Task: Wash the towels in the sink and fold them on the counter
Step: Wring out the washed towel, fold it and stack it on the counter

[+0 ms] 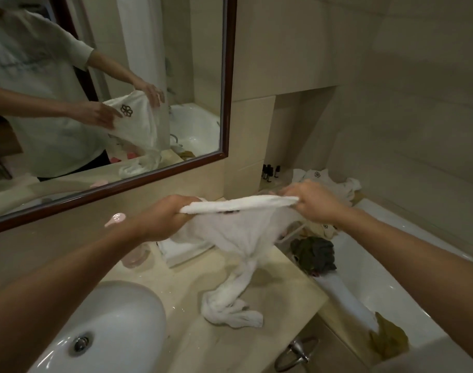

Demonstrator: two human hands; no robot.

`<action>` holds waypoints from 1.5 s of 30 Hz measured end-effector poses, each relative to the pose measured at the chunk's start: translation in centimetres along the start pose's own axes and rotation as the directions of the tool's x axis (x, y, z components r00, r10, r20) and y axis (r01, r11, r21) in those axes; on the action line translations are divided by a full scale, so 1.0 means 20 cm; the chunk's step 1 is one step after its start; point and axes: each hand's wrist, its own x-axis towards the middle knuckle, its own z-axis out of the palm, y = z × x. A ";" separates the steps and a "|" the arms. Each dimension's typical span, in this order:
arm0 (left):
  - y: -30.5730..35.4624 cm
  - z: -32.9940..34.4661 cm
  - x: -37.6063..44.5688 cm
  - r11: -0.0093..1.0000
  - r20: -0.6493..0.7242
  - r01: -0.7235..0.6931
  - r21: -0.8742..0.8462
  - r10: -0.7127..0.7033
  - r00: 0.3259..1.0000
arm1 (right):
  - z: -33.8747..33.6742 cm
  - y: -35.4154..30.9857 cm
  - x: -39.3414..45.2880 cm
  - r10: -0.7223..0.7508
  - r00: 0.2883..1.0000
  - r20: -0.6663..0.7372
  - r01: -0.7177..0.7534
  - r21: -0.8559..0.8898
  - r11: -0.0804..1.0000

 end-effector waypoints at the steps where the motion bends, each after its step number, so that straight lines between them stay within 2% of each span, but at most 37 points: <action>1: 0.03 0.01 -0.01 0.997 0.024 0.023 -0.077 -0.021 0.999 | -0.02 0.01 0.00 0.038 0.999 -0.001 -0.036 0.278 0.960; 2: 0.07 0.01 -0.02 0.992 0.062 0.070 -0.107 -0.063 0.996 | -0.05 0.01 -0.01 0.074 0.997 0.009 -0.070 0.473 0.878; 3: 0.10 0.00 -0.01 0.992 0.113 0.119 -0.052 -0.112 0.987 | -0.07 -0.01 -0.01 0.086 0.996 0.025 -0.085 0.566 0.820; 5: 0.15 -0.04 0.01 0.930 0.170 0.199 0.310 -0.260 0.950 | -0.11 -0.06 -0.01 0.047 0.999 0.014 -0.047 0.589 0.807; 6: 0.16 -0.06 0.03 0.823 0.135 0.228 0.520 -0.342 0.930 | -0.14 -0.10 -0.01 0.019 1.000 -0.005 -0.012 0.569 0.822; 7: 0.15 -0.08 0.05 0.721 0.072 0.242 0.649 -0.375 0.924 | -0.17 -0.13 0.00 -0.016 1.000 -0.018 0.023 0.550 0.835; 8: 0.14 -0.11 0.07 0.685 0.002 0.264 0.679 -0.361 0.932 | -0.20 -0.14 0.00 -0.055 0.998 0.003 0.046 0.526 0.849; 9: 0.11 -0.14 0.07 0.725 -0.043 0.277 0.630 -0.324 0.945 | -0.21 -0.15 0.00 -0.090 0.994 0.066 0.046 0.488 0.872; 10: 0.08 -0.17 0.07 0.822 -0.060 0.273 0.499 -0.282 0.958 | -0.21 -0.17 -0.01 -0.121 0.979 0.162 0.042 0.419 0.907; 12: 0.02 -0.18 0.06 0.964 -0.087 0.228 0.139 -0.217 0.972 | -0.14 -0.18 -0.02 -0.113 0.942 0.316 0.081 0.110 0.991; 14: 0.02 -0.17 0.03 0.976 -0.091 0.178 -0.123 -0.190 0.978 | -0.04 -0.19 -0.01 -0.043 0.961 0.274 0.131 -0.312 0.941; 15: 0.04 -0.16 0.01 0.967 -0.049 0.159 -0.200 -0.172 0.984 | -0.01 -0.19 0.00 -0.047 0.983 0.177 0.120 -0.433 0.893; 16: 0.05 -0.15 0.00 0.958 0.025 0.170 -0.229 -0.169 0.985 | -0.01 -0.19 0.01 -0.062 0.995 0.072 0.088 -0.458 0.885; 17: 0.07 -0.15 0.00 0.965 0.111 0.199 -0.168 -0.182 0.977 | -0.02 -0.18 0.02 -0.060 0.998 -0.023 0.046 -0.393 0.919; 18: 0.09 -0.15 -0.01 0.972 0.191 0.235 -0.022 -0.227 0.955 | -0.05 -0.16 0.04 -0.028 0.997 -0.069 0.011 -0.236 0.972; 19: 0.09 -0.16 0.00 0.949 0.215 0.251 0.189 -0.289 0.933 | -0.08 -0.16 0.04 0.011 0.996 -0.087 -0.011 0.003 1.000; 21: 0.10 -0.19 0.04 0.782 0.063 0.266 0.564 -0.362 0.930 | -0.15 -0.22 0.03 0.037 0.996 -0.086 0.000 0.394 0.919; 22: 0.07 -0.21 0.06 0.735 -0.042 0.293 0.612 -0.340 0.940 | -0.19 -0.26 0.02 0.028 0.994 -0.103 0.025 0.479 0.878; 23: 0.04 -0.23 0.08 0.770 -0.123 0.304 0.561 -0.285 0.950 | -0.22 -0.30 0.01 0.021 0.991 -0.134 0.050 0.507 0.860; 24: 0.01 -0.27 0.10 0.855 -0.185 0.307 0.419 -0.250 0.950 | -0.25 -0.33 0.02 0.011 0.985 -0.172 0.077 0.495 0.866; 25: 0.00 -0.30 0.11 0.937 -0.250 0.282 0.206 -0.228 0.941 | -0.30 -0.35 0.02 -0.017 0.979 -0.204 0.109 0.448 0.887; 26: 0.03 -0.34 0.11 0.970 -0.303 0.241 -0.044 -0.242 0.922 | -0.35 -0.37 0.02 -0.062 0.981 -0.184 0.130 0.384 0.914; 27: 0.07 -0.38 0.10 0.951 -0.339 0.181 -0.252 -0.262 0.904 | -0.39 -0.38 0.01 -0.099 0.990 -0.098 0.124 0.300 0.946; 28: 0.12 -0.40 0.11 0.919 -0.355 0.138 -0.368 -0.277 0.893 | -0.42 -0.40 0.00 -0.112 0.994 0.017 0.108 0.158 0.982; 29: 0.18 -0.42 0.11 0.913 -0.345 0.117 -0.392 -0.263 0.901 | -0.42 -0.41 0.00 -0.083 0.991 0.101 0.089 -0.058 0.994; 30: 0.21 -0.44 0.13 0.933 -0.307 0.131 -0.334 -0.239 0.921 | -0.41 -0.40 0.01 -0.029 0.994 0.108 0.062 -0.316 0.947; 31: 0.27 -0.46 0.14 0.957 -0.226 0.170 -0.236 -0.224 0.948 | -0.41 -0.39 0.03 0.006 0.999 0.038 0.014 -0.518 0.855; 32: 0.30 -0.48 0.15 0.969 -0.117 0.213 -0.128 -0.228 0.967 | -0.42 -0.38 0.06 0.005 0.998 -0.059 -0.040 -0.620 0.784; 33: 0.34 -0.51 0.15 0.969 -0.003 0.241 -0.057 -0.242 0.970 | -0.44 -0.36 0.07 -0.008 0.987 -0.159 -0.094 -0.622 0.778; 34: 0.35 -0.54 0.15 0.963 0.087 0.267 -0.022 -0.265 0.960 | -0.48 -0.34 0.08 0.005 0.972 -0.233 -0.131 -0.525 0.841; 36: 0.39 -0.57 0.16 0.957 0.145 0.276 0.088 -0.287 0.947 | -0.56 -0.32 0.09 0.064 0.956 -0.288 -0.079 -0.043 0.996; 37: 0.39 -0.57 0.19 0.930 0.083 0.277 0.241 -0.304 0.949 | -0.58 -0.34 0.09 0.087 0.950 -0.301 -0.016 0.232 0.973; 38: 0.38 -0.57 0.23 0.856 -0.026 0.285 0.432 -0.304 0.952 | -0.60 -0.36 0.09 0.101 0.942 -0.321 0.044 0.414 0.909; 40: 0.36 -0.57 0.29 0.693 -0.223 0.316 0.649 -0.223 0.949 | -0.63 -0.40 0.09 0.064 0.935 -0.349 0.135 0.517 0.845; 42: 0.35 -0.59 0.31 0.661 -0.328 0.349 0.664 -0.162 0.931 | -0.65 -0.39 0.09 -0.064 0.949 -0.308 0.187 0.390 0.901; 44: 0.33 -0.59 0.29 0.701 -0.348 0.345 0.624 -0.146 0.926 | -0.65 -0.35 0.09 -0.107 0.981 -0.163 0.115 0.038 0.993; 45: 0.33 -0.58 0.27 0.725 -0.340 0.332 0.603 -0.143 0.929 | -0.63 -0.33 0.10 -0.082 0.989 -0.126 0.058 -0.182 0.982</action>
